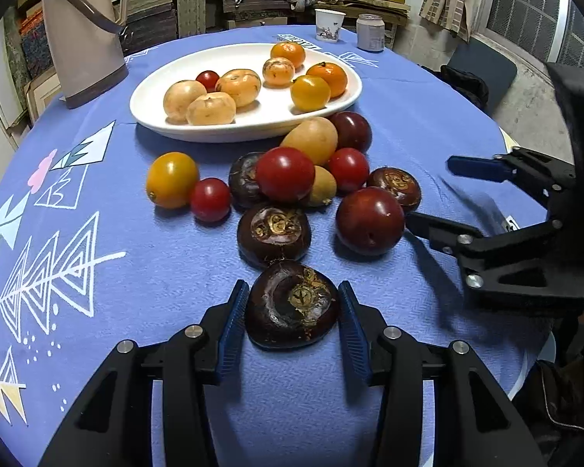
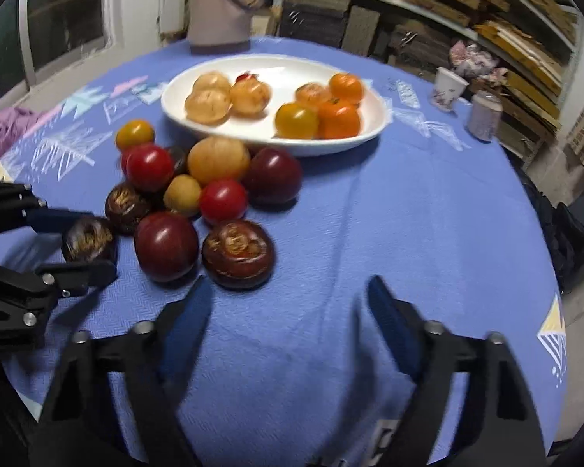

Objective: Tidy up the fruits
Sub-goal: 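Grasp a dark brown fruit with the left gripper while the right grasps another, then carry both dark brown fruits over the plate and open both grippers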

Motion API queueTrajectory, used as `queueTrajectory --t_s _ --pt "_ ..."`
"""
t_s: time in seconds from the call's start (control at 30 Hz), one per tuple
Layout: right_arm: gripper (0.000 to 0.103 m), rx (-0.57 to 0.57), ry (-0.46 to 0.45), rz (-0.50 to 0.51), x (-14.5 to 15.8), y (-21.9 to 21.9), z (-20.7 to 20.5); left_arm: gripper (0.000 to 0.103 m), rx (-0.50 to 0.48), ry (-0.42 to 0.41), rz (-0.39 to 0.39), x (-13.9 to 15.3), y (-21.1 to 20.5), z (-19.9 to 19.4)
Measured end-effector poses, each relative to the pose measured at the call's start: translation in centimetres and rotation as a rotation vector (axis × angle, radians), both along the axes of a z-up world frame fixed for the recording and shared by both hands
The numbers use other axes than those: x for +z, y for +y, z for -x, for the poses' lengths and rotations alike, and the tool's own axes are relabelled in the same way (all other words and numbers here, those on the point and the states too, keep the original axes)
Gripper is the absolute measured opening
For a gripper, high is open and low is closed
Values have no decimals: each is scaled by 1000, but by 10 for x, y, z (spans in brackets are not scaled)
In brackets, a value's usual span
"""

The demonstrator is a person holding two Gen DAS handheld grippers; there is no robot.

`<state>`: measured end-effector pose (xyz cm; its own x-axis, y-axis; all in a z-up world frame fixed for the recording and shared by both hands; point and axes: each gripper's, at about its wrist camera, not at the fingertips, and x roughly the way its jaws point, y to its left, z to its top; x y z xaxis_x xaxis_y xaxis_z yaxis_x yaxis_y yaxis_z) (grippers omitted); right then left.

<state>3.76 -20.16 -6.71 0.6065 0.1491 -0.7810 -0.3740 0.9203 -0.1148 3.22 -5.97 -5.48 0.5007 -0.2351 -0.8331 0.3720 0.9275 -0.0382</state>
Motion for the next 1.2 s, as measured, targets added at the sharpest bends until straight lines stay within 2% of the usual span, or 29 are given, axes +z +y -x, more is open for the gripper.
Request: queueTrajectory --t_s 0.23,0.27,0.33,0.37,0.57,0.77,0.87,1.0,1.07,1.1,1.2 --pt "73 47 16 -4 -1 19 -13 48 -4 -2 8 0 2 0" --pt "68 52 26 -6 -2 21 -15 48 -4 -2 9 0 2 0" --pt "48 51 35 -50 -1 19 -17 48 -3 -2 10 0 2 0" --pt "43 52 44 -68 -1 18 -18 48 -3 -2 12 0 2 0" --pt "43 32 67 -101 -1 14 -17 48 2 -8 4 -1 0 0" --pt "43 13 82 -178 -1 2 -12 49 1 -12 1 -1 -1 1" --pt "43 6 84 -196 -1 -1 -12 53 -5 -16 -2 -2 -2 2" --pt "43 3 75 -208 -1 -2 -11 64 -22 -28 -27 -4 -10 5" --pt "43 3 74 -222 -1 -5 -10 65 -17 -33 -30 -5 -12 5" --pt "43 3 73 -232 0 -7 -9 63 -12 -32 -25 -4 -11 4" --pt "43 2 74 -250 0 -9 -9 48 13 -40 -36 -3 -7 3"
